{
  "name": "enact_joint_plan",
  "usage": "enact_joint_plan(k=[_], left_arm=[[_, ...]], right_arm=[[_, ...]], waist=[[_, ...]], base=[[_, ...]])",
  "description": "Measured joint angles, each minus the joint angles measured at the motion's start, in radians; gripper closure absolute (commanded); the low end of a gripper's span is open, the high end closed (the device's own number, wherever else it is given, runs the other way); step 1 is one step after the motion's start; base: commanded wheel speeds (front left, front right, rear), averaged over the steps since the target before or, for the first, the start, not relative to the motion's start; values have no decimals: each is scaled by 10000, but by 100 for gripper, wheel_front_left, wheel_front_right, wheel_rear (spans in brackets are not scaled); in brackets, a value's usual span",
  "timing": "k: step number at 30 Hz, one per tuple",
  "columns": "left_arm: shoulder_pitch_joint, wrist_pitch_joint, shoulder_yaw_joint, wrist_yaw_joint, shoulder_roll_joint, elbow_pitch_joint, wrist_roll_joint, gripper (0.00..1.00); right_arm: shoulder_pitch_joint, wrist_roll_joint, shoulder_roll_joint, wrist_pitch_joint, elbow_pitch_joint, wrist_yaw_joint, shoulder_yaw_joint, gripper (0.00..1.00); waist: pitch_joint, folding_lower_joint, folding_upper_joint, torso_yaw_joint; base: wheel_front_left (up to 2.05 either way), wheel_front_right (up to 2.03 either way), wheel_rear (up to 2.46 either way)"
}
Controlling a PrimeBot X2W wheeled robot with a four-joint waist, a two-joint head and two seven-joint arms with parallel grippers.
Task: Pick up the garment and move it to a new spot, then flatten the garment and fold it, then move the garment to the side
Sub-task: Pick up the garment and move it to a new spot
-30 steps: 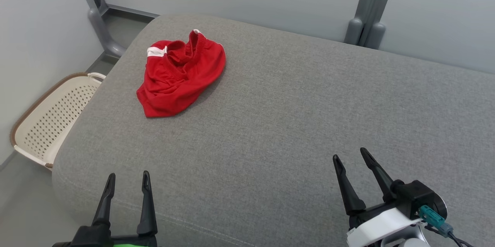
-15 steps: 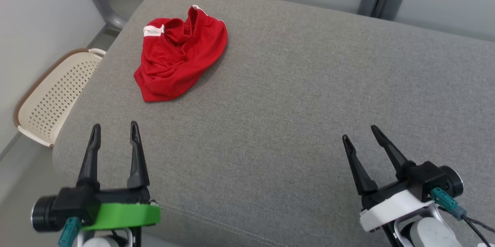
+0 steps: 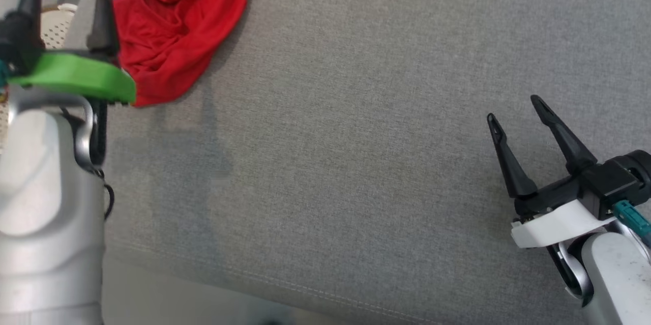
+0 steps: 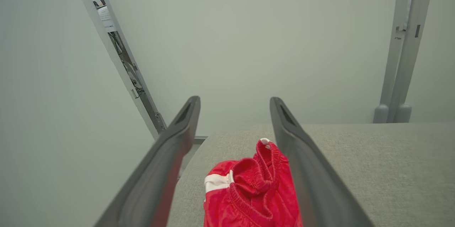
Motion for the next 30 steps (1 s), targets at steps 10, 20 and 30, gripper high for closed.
enact_joint_plan(k=[10, 20, 30], left_arm=[[-3971, 1885, -894, -255, 853, 4332, -1580, 0], [-4704, 2671, -2144, -255, 1615, 6372, -3375, 0], [-4698, 1680, -3244, -284, 2278, 6899, -4042, 100]], right_arm=[[-369, -130, -414, -2, -499, 0, -142, 0], [-781, -192, -238, -67, -1041, 6, -209, 0], [-994, -232, -23, -119, -1296, 15, -339, 0]], waist=[[1627, 0, 0, -584], [2695, 0, 0, -1342], [3260, -1, 0, -1842]], base=[[0, 0, 0], [0, 0, 0], [0, 0, 0]])
